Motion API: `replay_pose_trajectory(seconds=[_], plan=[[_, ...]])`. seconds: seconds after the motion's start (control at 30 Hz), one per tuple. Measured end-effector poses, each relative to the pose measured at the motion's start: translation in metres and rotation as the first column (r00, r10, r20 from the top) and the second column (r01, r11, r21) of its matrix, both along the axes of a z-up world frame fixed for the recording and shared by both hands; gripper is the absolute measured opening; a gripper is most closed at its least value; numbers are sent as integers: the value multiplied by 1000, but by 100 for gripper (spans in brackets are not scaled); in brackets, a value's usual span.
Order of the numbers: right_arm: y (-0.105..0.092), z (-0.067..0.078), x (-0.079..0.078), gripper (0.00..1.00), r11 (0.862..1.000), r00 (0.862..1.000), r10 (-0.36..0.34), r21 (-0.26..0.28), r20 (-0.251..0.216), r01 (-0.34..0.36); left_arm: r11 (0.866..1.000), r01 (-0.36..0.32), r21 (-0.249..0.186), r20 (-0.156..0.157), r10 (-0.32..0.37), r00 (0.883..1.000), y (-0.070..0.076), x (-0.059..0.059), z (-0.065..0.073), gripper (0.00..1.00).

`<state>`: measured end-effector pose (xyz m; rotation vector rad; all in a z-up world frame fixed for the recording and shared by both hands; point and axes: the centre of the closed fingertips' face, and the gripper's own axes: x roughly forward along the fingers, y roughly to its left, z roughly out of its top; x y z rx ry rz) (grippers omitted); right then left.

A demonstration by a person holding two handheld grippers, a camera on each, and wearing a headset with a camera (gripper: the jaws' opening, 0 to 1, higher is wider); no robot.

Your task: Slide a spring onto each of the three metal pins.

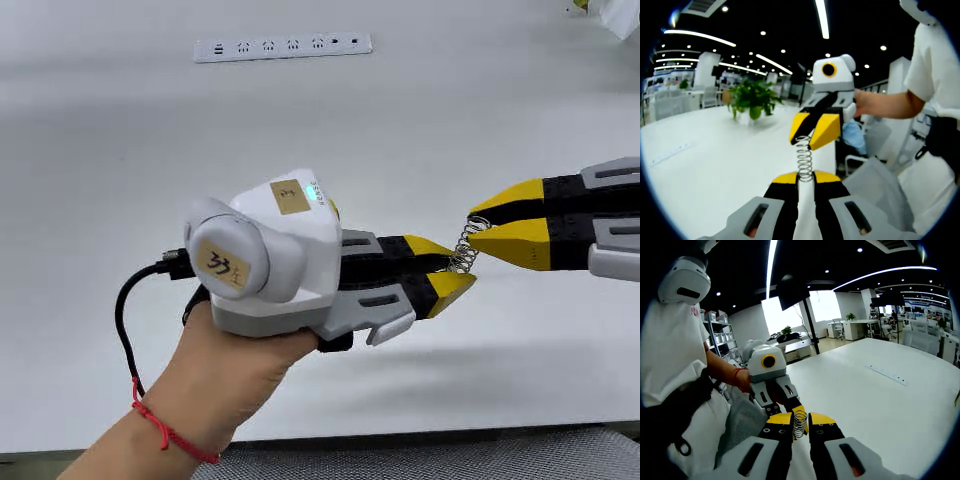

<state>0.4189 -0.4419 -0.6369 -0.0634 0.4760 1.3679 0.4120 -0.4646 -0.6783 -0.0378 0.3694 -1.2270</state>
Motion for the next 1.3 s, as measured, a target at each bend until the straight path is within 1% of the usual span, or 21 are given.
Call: replay_pose_trajectory(seconds=[0.17,0.23,0.27,0.33,0.43,0.47,0.5,0.57,0.6,0.63,0.67,0.73,0.77,0.83,0.87,0.97,1.0,1.03,1.13,1.2,1.3], plan=[[1,2,-2,17,1000,1000,23,-22,2,-23,1000,2,-7,3,-2,1000,0,-1,2,10],[-3,-1,-4,19,994,997,73,-89,30,-70,1000,7,-9,4,-7,1000,-1,-2,2,10],[-3,2,-6,20,988,993,108,-118,38,-103,1000,11,-9,6,-11,1000,-1,-2,3,10],[-2,7,-9,22,977,987,159,-151,41,-151,1000,17,-5,12,-17,1000,-1,-3,3,10],[-5,7,-10,23,931,958,278,-267,71,-250,1000,25,0,20,-25,999,-2,-4,3,10],[-5,7,-13,23,905,942,327,-310,71,-291,1000,28,1,24,-28,999,-2,-5,4,10],[-4,8,-15,23,889,931,357,-333,71,-316,1000,31,1,26,-31,999,-2,-5,4,10],[-1,7,-19,23,844,903,424,-390,66,-368,999,38,4,31,-38,999,-3,-6,5,10],[-1,7,-19,23,823,889,452,-416,69,-386,999,42,7,35,-42,998,-3,-6,4,10],[-5,3,-13,23,800,873,483,-442,71,-406,999,45,9,38,-46,998,-4,-6,5,10],[-5,2,-13,23,782,862,503,-458,65,-422,999,47,9,39,-48,998,-4,-7,5,10],[-1,1,-16,23,739,833,551,-491,49,-460,999,53,7,42,-53,998,-5,-7,6,10],[-5,-6,-14,23,700,810,586,-528,38,-481,999,54,7,44,-54,998,-5,-7,6,10],[-6,-12,-16,23,648,774,632,-566,28,-509,998,57,10,49,-57,997,-5,-7,6,10],[-8,-16,-17,23,617,759,652,-589,10,-522,998,56,9,50,-56,997,-5,-7,7,10],[-9,-23,-16,22,557,723,691,-631,-9,-540,998,57,6,50,-57,997,-5,-7,7,10],[-9,-24,-17,21,548,718,695,-634,-17,-546,998,57,5,49,-57,997,-5,-8,6,10],[-8,-24,-17,21,535,707,707,-639,-20,-553,998,57,3,49,-57,997,-5,-8,6,10],[-9,-26,-18,19,505,689,724,-651,-37,-566,998,57,-2,49,-57,997,-5,-7,7,10],[-9,-26,-17,18,493,682,730,-658,-43,-569,998,56,-6,49,-56,997,-4,-7,7,10],[-9,-26,-18,17,482,677,734,-661,-54,-575,998,56,-11,51,-55,997,-4,-7,7,10]])
